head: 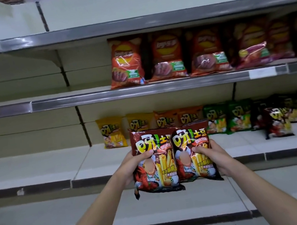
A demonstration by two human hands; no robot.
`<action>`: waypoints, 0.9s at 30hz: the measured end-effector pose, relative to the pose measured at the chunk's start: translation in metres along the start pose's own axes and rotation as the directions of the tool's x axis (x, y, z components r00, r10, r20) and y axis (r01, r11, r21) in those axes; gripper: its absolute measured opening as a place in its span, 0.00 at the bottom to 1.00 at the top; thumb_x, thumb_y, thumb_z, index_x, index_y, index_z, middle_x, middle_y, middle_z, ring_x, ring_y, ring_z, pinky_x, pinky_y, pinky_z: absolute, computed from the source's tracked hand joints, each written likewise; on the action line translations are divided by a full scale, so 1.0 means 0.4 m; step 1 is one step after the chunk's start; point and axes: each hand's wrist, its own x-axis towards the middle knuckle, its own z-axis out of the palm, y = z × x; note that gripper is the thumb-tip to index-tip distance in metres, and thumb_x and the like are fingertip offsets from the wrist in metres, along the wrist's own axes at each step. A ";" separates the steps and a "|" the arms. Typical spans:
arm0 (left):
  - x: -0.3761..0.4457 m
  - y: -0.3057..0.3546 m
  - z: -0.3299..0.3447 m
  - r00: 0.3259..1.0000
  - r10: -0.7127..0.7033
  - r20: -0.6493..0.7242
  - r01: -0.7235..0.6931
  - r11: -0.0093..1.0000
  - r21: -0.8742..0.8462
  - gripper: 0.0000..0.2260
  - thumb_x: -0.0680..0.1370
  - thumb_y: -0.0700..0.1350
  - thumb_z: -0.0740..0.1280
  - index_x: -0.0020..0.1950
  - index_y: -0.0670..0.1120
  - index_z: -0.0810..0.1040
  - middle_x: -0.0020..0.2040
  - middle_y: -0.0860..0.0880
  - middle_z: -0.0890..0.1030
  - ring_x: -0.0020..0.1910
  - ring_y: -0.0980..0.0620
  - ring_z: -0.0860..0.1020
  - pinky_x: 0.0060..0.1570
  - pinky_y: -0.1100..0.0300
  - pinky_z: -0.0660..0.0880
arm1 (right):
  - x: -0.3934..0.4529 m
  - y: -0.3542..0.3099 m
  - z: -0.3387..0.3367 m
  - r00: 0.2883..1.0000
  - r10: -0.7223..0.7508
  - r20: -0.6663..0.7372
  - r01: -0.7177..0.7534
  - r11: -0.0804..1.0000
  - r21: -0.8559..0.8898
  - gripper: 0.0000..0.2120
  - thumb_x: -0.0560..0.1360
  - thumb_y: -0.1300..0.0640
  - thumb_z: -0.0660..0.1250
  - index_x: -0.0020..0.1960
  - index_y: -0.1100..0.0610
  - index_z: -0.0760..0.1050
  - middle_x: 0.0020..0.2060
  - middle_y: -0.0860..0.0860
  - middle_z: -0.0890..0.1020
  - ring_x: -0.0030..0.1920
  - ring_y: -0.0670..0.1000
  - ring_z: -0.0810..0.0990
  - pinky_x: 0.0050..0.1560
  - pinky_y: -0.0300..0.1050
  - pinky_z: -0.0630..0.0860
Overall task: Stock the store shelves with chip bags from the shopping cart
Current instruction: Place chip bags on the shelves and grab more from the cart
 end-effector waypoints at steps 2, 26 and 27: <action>0.019 -0.011 0.028 1.000 -0.011 0.024 0.010 1.000 0.013 0.24 0.69 0.45 0.73 0.64 0.44 0.73 0.56 0.42 0.83 0.55 0.41 0.81 0.60 0.42 0.74 | -0.009 0.013 -0.033 0.999 0.005 -0.032 -0.005 1.000 -0.008 0.25 0.71 0.56 0.74 0.63 0.53 0.67 0.52 0.57 0.82 0.50 0.58 0.83 0.53 0.60 0.80; 0.399 -0.100 0.545 0.911 -0.121 0.395 0.059 0.984 0.166 0.21 0.70 0.47 0.74 0.62 0.47 0.75 0.53 0.47 0.85 0.51 0.46 0.83 0.51 0.52 0.79 | -0.091 0.046 -0.518 0.881 0.035 -0.471 0.028 0.992 0.127 0.22 0.73 0.58 0.72 0.63 0.53 0.66 0.52 0.57 0.81 0.51 0.58 0.81 0.51 0.56 0.79; 0.418 -0.104 0.569 0.907 -0.125 0.403 0.063 0.984 0.165 0.19 0.71 0.47 0.74 0.60 0.47 0.76 0.52 0.47 0.85 0.51 0.47 0.83 0.49 0.53 0.79 | -0.083 0.044 -0.544 0.875 0.034 -0.484 0.029 0.992 0.123 0.21 0.73 0.58 0.72 0.62 0.53 0.67 0.52 0.56 0.81 0.51 0.58 0.81 0.50 0.55 0.79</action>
